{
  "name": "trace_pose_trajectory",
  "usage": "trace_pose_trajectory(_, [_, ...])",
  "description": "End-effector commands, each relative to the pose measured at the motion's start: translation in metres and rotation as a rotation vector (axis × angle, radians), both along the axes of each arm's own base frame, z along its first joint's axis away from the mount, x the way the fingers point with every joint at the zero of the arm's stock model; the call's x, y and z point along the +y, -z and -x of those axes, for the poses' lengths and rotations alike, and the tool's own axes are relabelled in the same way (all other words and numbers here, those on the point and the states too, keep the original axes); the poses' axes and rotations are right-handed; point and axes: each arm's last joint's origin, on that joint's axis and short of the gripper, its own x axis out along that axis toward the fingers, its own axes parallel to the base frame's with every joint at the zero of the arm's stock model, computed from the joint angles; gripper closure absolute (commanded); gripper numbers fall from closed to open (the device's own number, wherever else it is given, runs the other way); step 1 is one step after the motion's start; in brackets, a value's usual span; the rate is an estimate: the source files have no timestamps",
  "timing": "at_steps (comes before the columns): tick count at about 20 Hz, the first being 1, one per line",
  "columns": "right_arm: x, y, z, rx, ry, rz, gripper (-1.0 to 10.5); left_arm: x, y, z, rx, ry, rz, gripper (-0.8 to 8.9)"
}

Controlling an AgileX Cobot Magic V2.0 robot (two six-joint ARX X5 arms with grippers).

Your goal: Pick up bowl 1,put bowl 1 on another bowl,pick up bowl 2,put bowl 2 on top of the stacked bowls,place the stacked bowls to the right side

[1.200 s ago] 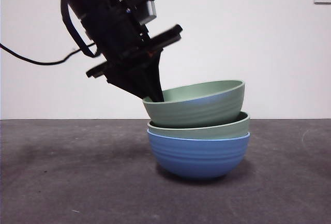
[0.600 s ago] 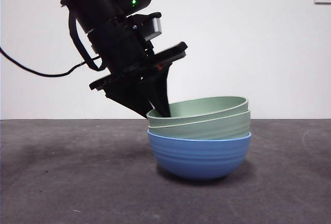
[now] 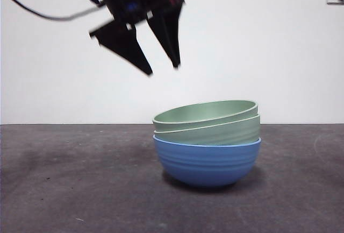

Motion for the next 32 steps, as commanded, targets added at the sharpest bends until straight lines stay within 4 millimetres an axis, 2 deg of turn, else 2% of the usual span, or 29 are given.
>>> trace_pose_trajectory(1, [0.009, 0.008, -0.016, 0.04, 0.013, 0.016, 3.4, 0.014, -0.026, 0.014, -0.08, -0.008, 0.0, 5.21])
trace_pose_trajectory(5, [0.032, 0.03, -0.054, 0.104, 0.023, 0.034, 3.4, 0.046, -0.065, 0.048, -0.185, -0.051, -0.049, 5.21])
trace_pose_trajectory(9, [0.05, 0.067, -0.09, 0.22, 0.054, 0.078, 3.5, 0.076, -0.096, 0.084, -0.257, -0.077, -0.027, 5.21])
trace_pose_trajectory(13, [0.056, 0.109, -0.117, 0.366, 0.074, 0.12, 3.5, 0.099, -0.113, 0.113, -0.299, -0.083, 0.009, 5.21])
trace_pose_trajectory(16, [0.056, 0.131, -0.128, 0.469, 0.071, 0.098, 3.5, 0.109, -0.118, 0.125, -0.311, -0.085, 0.02, 5.21])
trace_pose_trajectory(17, [0.057, 0.135, -0.129, 0.482, 0.073, 0.105, 3.9, 0.11, -0.119, 0.127, -0.312, -0.085, 0.021, 5.21])
trace_pose_trajectory(22, [0.057, 0.137, -0.13, 0.481, 0.062, 0.113, 7.5, 0.111, -0.12, 0.129, -0.311, -0.087, 0.023, 5.21])
trace_pose_trajectory(23, [0.057, 0.137, -0.13, 0.48, 0.059, 0.114, 8.0, 0.111, -0.12, 0.129, -0.31, -0.088, 0.023, 5.21])
trace_pose_trajectory(27, [0.058, 0.137, -0.129, 0.509, 0.028, 0.082, 7.9, 0.111, -0.12, 0.129, -0.307, -0.093, 0.027, 5.21])
trace_pose_trajectory(32, [0.058, 0.137, -0.129, 0.509, 0.028, 0.082, 9.6, 0.111, -0.119, 0.129, -0.306, -0.093, 0.026, 5.21])
